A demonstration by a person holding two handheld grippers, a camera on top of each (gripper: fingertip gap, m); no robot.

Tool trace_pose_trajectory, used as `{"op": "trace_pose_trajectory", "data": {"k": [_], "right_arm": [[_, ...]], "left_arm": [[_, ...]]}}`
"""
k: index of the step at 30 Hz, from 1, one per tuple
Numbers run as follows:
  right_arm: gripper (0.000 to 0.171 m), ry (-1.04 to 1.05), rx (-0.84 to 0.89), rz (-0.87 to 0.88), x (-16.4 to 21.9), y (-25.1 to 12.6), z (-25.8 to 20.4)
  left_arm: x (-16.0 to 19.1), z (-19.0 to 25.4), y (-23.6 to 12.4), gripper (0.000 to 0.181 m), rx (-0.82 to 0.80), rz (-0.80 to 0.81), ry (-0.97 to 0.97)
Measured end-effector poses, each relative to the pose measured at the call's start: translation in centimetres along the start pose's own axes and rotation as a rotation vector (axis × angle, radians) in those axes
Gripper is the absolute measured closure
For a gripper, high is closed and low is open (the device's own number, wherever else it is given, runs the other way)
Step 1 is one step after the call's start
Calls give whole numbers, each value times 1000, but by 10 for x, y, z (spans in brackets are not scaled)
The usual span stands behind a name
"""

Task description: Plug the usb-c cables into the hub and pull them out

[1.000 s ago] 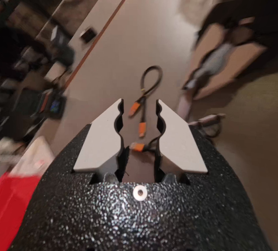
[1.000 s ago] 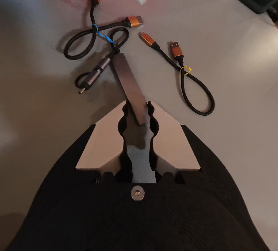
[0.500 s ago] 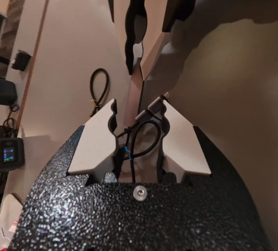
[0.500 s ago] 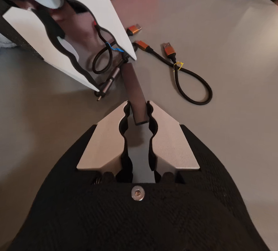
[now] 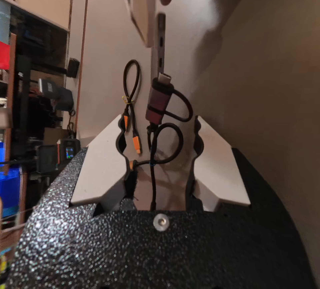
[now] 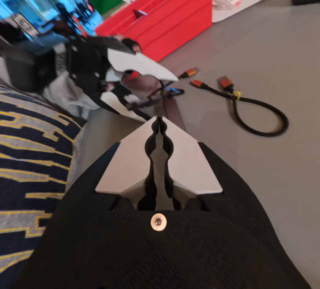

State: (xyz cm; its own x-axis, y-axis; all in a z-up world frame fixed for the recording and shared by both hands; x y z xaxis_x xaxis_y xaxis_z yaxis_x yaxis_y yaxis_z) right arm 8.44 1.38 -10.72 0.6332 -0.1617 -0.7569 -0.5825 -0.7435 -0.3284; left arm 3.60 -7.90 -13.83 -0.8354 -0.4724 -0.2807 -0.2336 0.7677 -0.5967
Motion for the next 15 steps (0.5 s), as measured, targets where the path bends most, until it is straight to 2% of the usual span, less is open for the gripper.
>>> {"op": "trace_pose_trajectory", "data": {"k": [2, 5, 7, 9, 12, 15], "right_arm": [[171, -30, -42, 31, -4, -3, -7], [168, -161, 69, 39, -5, -5, -3], [147, -289, 166, -1, 0, -2, 0], [136, -443, 271, -82, 9, 6, 4], [132, -603, 363, -214, 24, 21, 9], [134, -740, 372, -218, 26, 27, 3]], "left_arm": [[-5, 3, 3, 123, 18, -9, 45], [-5, 4, 8, 151, 36, -36, 42], [-1, 3, 11, 167, 38, -65, 36], [0, 6, 12, 181, 67, -57, 22], [1, 9, 14, 181, 98, -47, -16], [4, 4, 11, 181, 72, -50, -73]]}}
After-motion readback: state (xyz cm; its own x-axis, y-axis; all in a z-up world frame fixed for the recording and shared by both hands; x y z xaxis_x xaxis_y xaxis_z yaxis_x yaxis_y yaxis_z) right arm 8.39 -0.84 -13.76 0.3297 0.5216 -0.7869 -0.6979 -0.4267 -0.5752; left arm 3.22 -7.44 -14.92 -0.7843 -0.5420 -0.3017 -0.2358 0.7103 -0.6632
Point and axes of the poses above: each gripper's, where its closed fingertips meet, y out along the fingers, x out of its underside, z = x × y across the jaws, the point moved 4 cm from there along -y, back along the fingers, and after that the axes turned 13 degrees about y, right-handed, at the moved point
